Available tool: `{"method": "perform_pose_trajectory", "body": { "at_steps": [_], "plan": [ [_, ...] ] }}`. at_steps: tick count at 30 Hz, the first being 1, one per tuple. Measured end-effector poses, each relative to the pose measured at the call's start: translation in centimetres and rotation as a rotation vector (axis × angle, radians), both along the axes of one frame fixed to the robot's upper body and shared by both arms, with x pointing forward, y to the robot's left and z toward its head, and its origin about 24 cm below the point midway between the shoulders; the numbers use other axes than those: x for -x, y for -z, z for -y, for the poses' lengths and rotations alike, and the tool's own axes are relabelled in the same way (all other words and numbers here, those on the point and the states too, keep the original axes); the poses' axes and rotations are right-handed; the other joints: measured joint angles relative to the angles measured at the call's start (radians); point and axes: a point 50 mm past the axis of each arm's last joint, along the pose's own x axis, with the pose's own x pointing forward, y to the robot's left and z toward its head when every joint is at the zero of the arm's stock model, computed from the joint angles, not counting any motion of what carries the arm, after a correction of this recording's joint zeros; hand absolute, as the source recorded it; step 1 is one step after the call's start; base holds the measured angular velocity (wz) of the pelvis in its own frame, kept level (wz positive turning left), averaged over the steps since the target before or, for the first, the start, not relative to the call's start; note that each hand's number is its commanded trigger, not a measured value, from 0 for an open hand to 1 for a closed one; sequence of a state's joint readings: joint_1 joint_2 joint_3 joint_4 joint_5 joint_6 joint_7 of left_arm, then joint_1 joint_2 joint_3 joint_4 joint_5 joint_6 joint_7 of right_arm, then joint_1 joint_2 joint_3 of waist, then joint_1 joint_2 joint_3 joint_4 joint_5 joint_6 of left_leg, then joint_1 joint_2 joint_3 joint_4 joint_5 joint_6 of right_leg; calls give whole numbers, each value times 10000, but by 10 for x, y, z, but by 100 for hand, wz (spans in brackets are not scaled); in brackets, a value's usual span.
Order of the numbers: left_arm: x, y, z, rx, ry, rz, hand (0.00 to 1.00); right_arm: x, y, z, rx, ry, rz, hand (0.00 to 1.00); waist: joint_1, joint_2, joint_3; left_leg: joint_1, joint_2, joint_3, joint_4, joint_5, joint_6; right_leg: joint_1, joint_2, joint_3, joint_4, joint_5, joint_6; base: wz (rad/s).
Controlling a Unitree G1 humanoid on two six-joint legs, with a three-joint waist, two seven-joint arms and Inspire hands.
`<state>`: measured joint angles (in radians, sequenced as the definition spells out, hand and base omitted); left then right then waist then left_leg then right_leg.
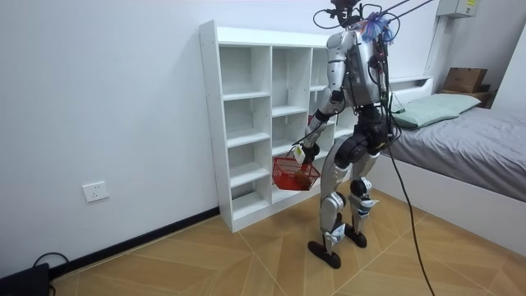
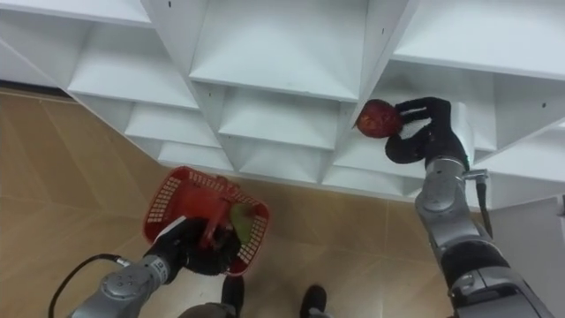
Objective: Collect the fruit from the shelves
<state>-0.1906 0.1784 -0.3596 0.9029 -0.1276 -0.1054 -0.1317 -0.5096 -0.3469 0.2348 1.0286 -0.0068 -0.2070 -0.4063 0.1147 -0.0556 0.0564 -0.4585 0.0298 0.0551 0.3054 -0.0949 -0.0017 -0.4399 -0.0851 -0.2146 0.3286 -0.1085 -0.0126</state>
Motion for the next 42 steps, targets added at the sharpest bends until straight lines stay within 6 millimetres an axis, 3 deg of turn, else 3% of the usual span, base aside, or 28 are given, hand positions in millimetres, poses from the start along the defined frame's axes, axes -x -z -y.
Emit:
{"method": "perform_pose_trajectory", "body": {
  "at_steps": [31, 42],
  "plan": [
    [3, 3, -2, -50, -38, -260, 100, -2, -2, -3, 33, -49, 67, 0, -2, -21, -8, -15, -43, 2, 7, 87, 3, -133, -25, 141, 176, 2, -1, 0],
    [3, 3, -2, -35, -30, -283, 100, -11, -11, -14, 214, -600, 319, 0, 1, -20, -9, -9, -40, 13, 2, 87, 3, -143, -10, 163, 168, 7, -3, 0]
  ]
}}
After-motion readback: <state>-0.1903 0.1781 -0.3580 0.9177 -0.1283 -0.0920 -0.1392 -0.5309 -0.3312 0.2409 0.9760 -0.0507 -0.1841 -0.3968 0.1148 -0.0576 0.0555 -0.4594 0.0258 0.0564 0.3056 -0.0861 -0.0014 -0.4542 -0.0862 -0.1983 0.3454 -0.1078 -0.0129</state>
